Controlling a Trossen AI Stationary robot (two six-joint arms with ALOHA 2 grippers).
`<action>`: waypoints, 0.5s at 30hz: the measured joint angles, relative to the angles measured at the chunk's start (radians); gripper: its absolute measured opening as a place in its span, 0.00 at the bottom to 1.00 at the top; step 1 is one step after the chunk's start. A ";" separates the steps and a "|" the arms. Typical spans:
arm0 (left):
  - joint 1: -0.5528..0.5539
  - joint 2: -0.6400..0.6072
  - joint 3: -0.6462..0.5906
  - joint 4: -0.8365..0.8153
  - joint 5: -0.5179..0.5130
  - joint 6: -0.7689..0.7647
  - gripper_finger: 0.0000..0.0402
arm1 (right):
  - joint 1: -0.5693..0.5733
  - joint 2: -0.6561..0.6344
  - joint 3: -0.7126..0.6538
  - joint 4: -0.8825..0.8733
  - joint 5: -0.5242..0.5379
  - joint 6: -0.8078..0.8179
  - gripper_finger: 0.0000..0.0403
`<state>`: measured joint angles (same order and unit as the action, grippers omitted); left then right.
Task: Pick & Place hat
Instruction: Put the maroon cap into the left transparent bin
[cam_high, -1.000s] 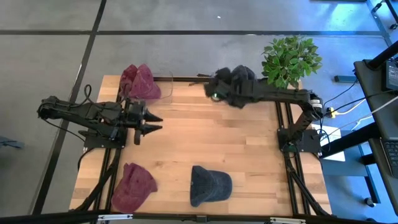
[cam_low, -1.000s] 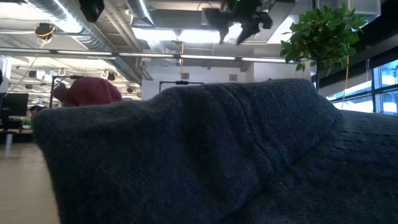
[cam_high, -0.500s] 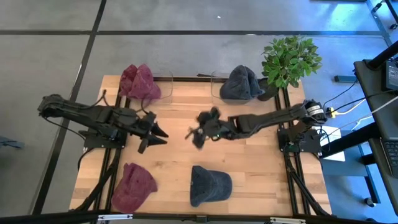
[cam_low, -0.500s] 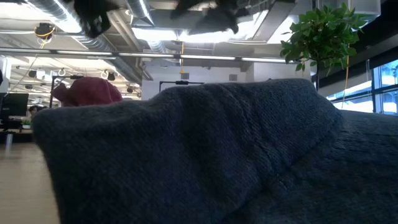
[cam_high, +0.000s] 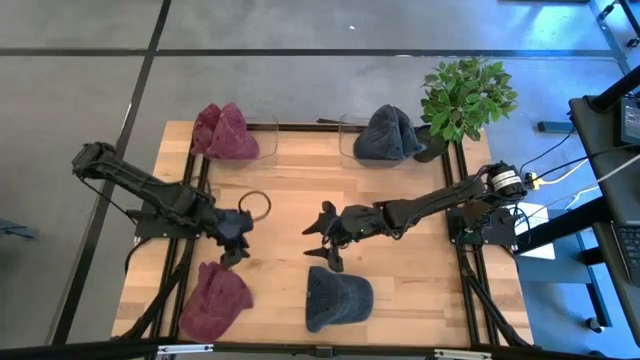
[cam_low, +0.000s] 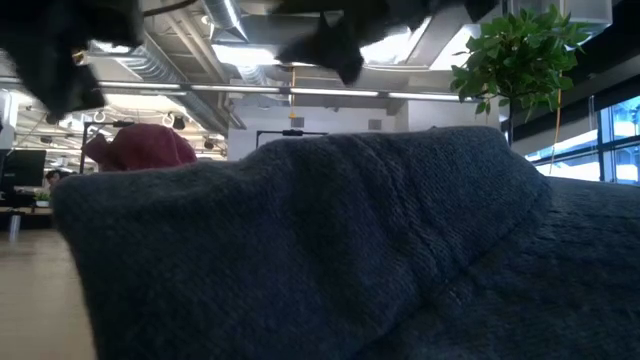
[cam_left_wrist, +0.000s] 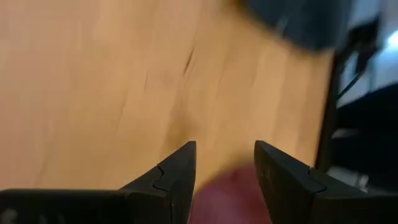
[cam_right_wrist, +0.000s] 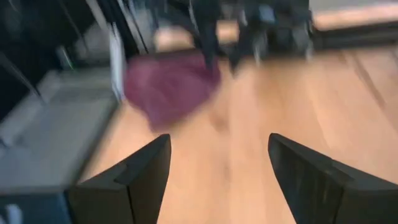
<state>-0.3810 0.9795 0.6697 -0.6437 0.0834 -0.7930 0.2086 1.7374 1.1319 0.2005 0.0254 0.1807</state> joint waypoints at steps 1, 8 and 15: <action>-0.022 0.017 0.000 -0.023 0.001 -0.013 0.39 | -0.004 0.000 -0.001 -0.044 0.000 -0.016 0.67; -0.166 0.161 0.000 -0.073 0.003 -0.036 0.39 | -0.024 0.000 -0.007 -0.120 -0.028 0.058 0.67; -0.238 0.287 0.000 -0.121 0.050 0.028 0.39 | -0.032 0.000 -0.126 0.097 -0.148 0.050 0.67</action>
<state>-0.6190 1.2666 0.6697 -0.7644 0.1329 -0.7646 0.1765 1.7378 1.0056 0.2976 -0.1224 0.2310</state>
